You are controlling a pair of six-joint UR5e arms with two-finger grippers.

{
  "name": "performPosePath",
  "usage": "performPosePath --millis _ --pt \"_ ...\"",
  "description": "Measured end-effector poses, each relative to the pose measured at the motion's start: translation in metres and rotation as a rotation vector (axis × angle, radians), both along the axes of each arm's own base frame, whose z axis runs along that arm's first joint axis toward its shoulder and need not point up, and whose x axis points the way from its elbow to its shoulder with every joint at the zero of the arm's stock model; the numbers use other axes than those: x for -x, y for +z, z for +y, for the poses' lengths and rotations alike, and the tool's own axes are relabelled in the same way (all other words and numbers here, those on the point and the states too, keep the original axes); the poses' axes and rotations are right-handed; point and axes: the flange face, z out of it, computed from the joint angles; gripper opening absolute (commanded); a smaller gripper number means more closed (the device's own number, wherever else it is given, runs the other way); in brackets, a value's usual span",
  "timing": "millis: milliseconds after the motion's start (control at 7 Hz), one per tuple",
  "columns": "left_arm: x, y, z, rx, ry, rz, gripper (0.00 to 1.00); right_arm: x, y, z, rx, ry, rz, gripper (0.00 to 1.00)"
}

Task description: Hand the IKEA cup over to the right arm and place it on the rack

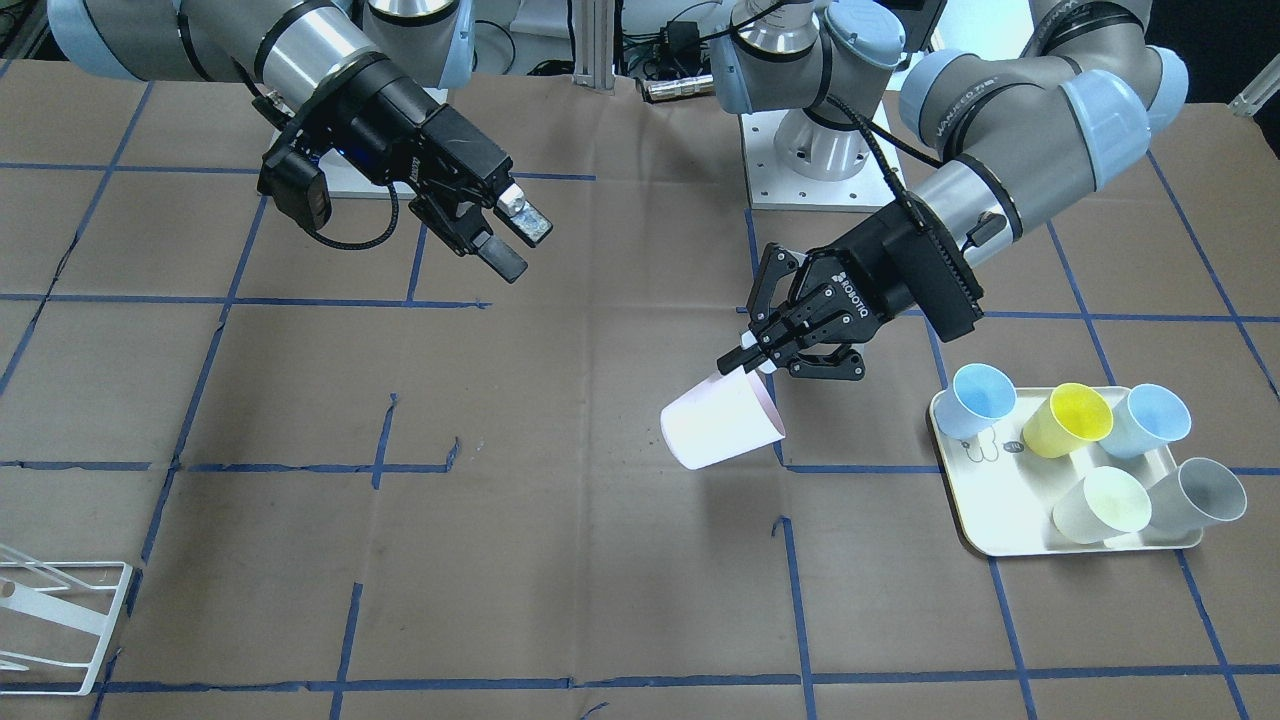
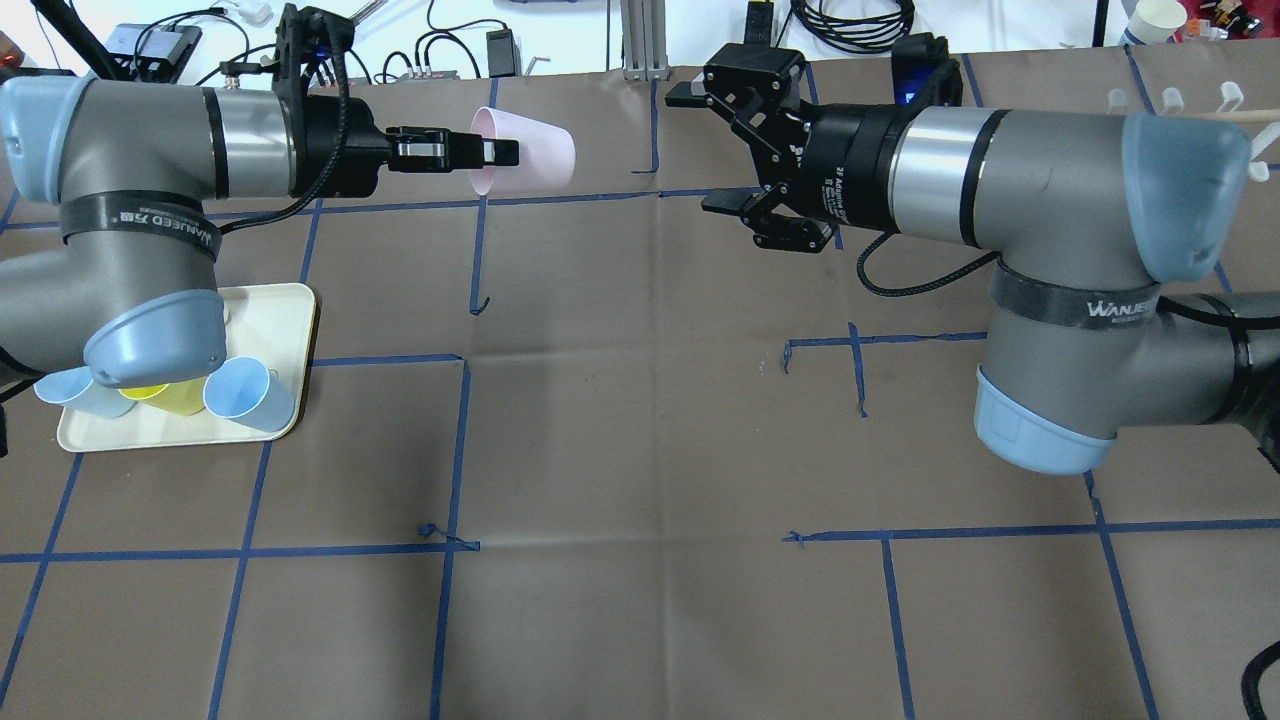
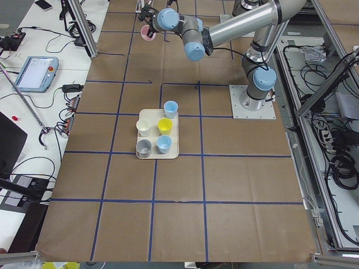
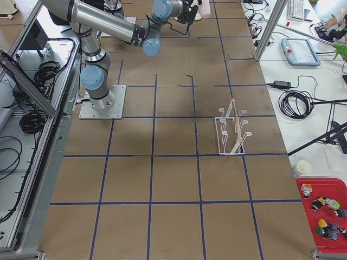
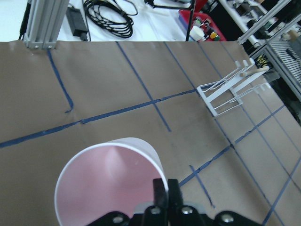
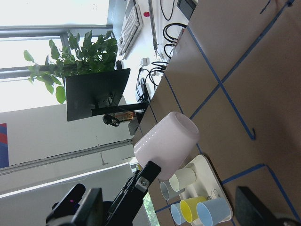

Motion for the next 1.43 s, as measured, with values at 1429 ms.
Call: performPosePath --millis 1429 --pt "0.043 -0.059 0.069 0.443 -0.155 0.093 0.00 0.040 0.013 0.002 0.177 -0.116 -0.035 0.99"
